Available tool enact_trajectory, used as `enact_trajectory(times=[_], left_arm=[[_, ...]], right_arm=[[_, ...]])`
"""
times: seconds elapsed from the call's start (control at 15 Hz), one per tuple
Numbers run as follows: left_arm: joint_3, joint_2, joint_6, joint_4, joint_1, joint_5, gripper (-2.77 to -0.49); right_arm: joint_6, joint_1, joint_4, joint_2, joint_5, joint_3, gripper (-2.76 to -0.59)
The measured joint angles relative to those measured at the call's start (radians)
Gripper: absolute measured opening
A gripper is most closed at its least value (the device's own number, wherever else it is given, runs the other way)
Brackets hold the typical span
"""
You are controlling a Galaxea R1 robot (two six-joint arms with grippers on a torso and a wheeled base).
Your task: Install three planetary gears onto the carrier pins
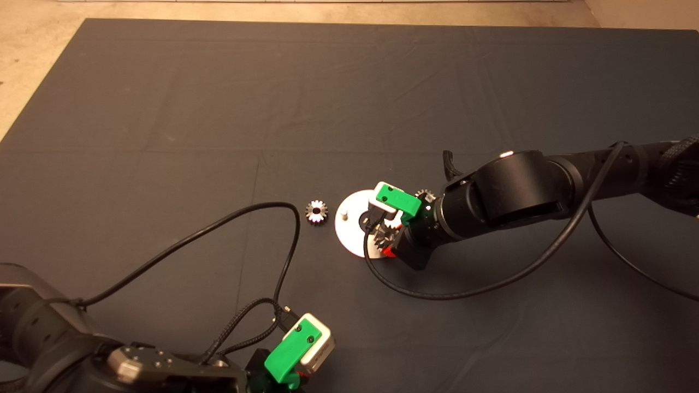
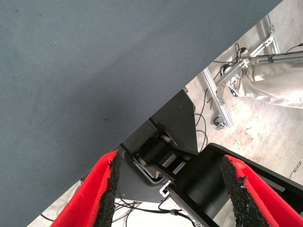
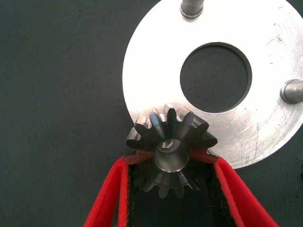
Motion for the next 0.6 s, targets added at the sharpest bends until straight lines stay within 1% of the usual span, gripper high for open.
enact_trajectory(times=[0.13,0.2,0.4,0.6], left_arm=[[0.000,0.000,0.000,0.000,0.000,0.000,-1.80],[0.000,0.000,0.000,0.000,0.000,0.000,-1.80],[0.000,0.000,0.000,0.000,0.000,0.000,-1.80],[0.000,0.000,0.000,0.000,0.000,0.000,-1.80]], right_arm=[[0.000,0.000,0.000,-0.001,-0.001,0.000,-2.53],[-0.001,0.000,0.000,-0.001,-0.004,0.000,-2.53],[-0.004,0.000,0.000,0.000,-0.003,0.000,-2.52],[-0.006,0.000,0.003,-0.001,-0.005,-0.013,-2.53]])
